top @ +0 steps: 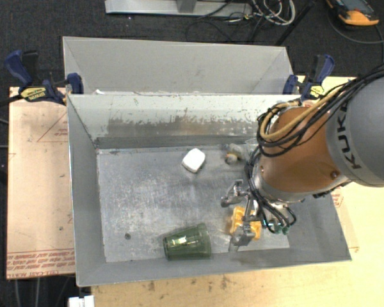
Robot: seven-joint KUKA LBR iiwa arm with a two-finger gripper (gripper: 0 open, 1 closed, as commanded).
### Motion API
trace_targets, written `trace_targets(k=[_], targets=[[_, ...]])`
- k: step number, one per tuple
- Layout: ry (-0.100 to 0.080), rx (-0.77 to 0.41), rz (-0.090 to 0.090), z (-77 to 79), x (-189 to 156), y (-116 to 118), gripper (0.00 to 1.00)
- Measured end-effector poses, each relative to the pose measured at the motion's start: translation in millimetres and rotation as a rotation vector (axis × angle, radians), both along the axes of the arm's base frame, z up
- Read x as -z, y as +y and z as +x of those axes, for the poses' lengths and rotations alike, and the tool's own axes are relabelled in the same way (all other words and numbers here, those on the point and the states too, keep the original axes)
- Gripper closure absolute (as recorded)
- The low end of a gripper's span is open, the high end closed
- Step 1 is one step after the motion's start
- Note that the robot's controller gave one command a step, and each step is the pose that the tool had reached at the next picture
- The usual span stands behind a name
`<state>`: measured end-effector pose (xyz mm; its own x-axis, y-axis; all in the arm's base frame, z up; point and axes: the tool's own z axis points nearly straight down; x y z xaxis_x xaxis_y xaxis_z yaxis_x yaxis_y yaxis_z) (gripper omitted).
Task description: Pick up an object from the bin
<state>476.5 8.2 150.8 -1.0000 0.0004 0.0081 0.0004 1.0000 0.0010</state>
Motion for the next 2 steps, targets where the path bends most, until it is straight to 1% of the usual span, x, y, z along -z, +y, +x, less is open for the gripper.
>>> trace_targets(k=[1,2], targets=[[-0.007,0.0,0.0,1.9,-3.4,0.0,0.0],[-0.019,-0.11,0.002,9.7,43.1,-60.4,0.0]])
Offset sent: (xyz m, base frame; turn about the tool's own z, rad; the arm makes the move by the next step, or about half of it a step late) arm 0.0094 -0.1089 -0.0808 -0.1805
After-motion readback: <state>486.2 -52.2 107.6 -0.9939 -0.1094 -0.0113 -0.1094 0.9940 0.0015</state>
